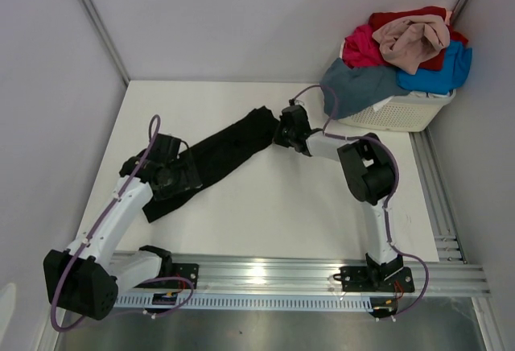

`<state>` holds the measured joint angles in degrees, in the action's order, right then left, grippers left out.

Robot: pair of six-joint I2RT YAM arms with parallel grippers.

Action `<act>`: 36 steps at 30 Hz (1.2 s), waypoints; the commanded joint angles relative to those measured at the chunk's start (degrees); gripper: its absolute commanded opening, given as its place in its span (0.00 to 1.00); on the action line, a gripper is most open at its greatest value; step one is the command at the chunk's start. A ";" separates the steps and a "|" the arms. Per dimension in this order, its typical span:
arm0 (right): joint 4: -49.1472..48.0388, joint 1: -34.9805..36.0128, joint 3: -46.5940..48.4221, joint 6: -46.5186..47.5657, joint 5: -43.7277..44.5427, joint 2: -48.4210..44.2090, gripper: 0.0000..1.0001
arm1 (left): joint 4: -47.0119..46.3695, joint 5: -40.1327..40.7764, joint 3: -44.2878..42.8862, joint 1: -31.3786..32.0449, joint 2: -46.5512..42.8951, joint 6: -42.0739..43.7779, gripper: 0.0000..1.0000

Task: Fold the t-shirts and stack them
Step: Rotate the tshirt 90 degrees

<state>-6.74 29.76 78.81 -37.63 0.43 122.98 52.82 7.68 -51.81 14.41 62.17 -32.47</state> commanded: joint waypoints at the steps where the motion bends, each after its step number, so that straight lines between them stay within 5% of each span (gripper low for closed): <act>1: 4.88 -1.28 8.26 2.91 5.11 2.00 0.00 | -0.35 -1.62 0.83 0.79 -1.09 -0.14 0.91; 7: 13.58 -5.14 23.47 5.10 5.46 9.90 0.00 | 0.53 -3.02 0.84 2.28 -1.44 -0.49 0.91; 14: 24.23 -7.87 54.67 8.27 4.42 26.59 0.01 | 4.13 -0.92 -0.57 6.94 -3.81 -1.98 0.91; 15: 24.06 -8.22 59.05 7.92 3.54 27.92 0.05 | 4.31 -0.65 -0.57 7.73 -4.25 -1.98 0.91; 17: 22.75 -9.19 60.24 7.04 2.39 29.34 0.31 | 4.31 -0.13 -0.22 8.35 -5.57 -1.90 0.92; 18: 21.43 -9.45 59.54 7.04 2.56 29.16 0.42 | 4.05 -0.04 -0.13 8.61 -6.01 -1.81 0.92; 19: 20.99 -9.54 58.84 7.13 2.56 28.81 0.64 | 3.87 0.05 0.04 8.79 -6.36 -1.63 0.92; 22: 16.34 -9.37 50.43 9.83 1.60 23.82 0.81 | 1.94 -0.03 1.27 8.96 -7.94 -1.02 0.93; 31: 3.32 -1.64 21.50 14.87 4.84 -2.64 0.84 | -3.86 -0.48 0.40 8.96 -5.14 -0.32 0.93; 36: -0.89 3.02 8.15 12.41 3.45 -8.71 0.69 | -3.60 0.32 -1.71 8.96 -1.88 -0.40 0.93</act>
<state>-0.82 31.22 92.47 -24.32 4.05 118.43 51.05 7.25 -50.61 22.87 59.59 -32.97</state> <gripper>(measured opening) 0.727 0.931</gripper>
